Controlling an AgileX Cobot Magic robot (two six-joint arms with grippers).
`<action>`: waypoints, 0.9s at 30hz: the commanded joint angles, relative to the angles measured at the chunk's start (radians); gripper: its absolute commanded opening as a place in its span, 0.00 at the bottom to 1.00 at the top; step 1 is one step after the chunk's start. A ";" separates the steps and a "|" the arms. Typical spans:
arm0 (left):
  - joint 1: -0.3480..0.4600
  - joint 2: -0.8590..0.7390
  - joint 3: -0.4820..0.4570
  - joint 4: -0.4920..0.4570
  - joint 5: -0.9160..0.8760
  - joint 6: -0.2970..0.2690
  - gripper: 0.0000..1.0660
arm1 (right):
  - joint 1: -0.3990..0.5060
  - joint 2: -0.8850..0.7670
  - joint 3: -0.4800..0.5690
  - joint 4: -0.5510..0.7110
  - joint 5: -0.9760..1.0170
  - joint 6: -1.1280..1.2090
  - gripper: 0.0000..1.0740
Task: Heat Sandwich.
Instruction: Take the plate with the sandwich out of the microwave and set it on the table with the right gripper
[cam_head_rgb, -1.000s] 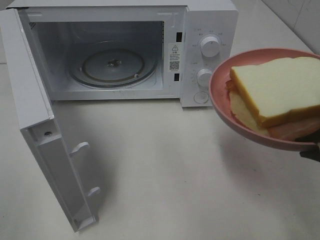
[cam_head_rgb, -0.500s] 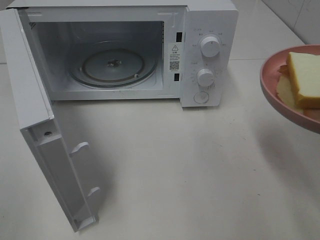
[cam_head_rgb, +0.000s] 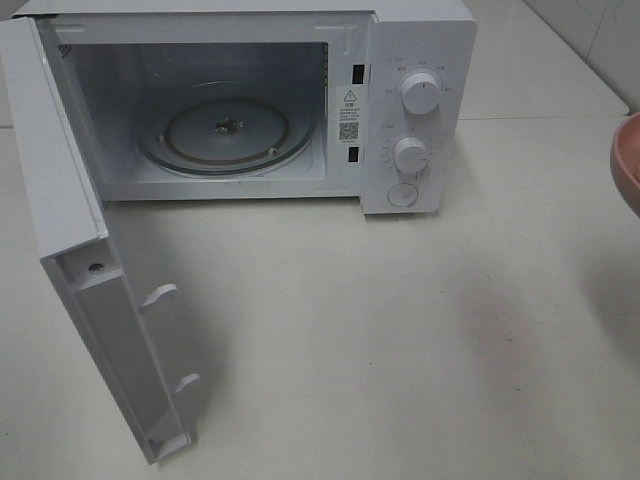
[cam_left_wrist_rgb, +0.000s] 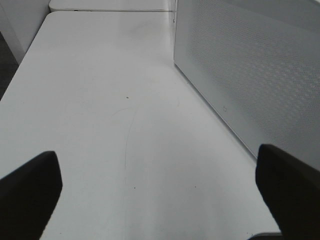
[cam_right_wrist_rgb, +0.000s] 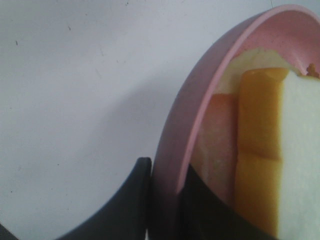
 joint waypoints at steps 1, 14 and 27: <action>-0.005 -0.016 0.001 -0.008 -0.013 0.001 0.92 | 0.002 -0.004 -0.001 -0.069 0.030 0.077 0.00; -0.005 -0.016 0.001 -0.008 -0.013 0.002 0.92 | 0.002 0.187 -0.002 -0.131 0.146 0.414 0.00; -0.005 -0.016 0.001 -0.008 -0.013 0.002 0.92 | 0.002 0.444 -0.073 -0.187 0.162 0.767 0.00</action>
